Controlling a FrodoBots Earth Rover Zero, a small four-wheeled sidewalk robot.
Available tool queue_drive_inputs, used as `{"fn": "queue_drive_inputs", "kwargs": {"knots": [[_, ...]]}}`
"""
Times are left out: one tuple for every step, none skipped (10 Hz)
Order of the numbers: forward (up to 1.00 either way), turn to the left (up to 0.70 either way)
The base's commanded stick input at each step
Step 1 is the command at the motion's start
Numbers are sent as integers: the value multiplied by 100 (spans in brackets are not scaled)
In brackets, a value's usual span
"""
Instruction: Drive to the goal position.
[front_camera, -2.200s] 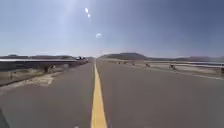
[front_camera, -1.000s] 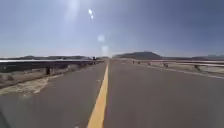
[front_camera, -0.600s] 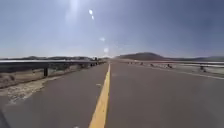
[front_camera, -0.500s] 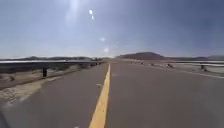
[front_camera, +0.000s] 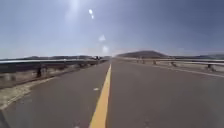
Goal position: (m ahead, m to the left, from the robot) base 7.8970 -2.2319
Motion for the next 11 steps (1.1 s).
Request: {"fn": "queue_drive_inputs", "kwargs": {"knots": [[85, 0], [85, 0], [85, 0], [85, 0], [85, 0], [85, 0], [85, 0], [85, 0], [85, 0], [85, 0], [85, 0]]}}
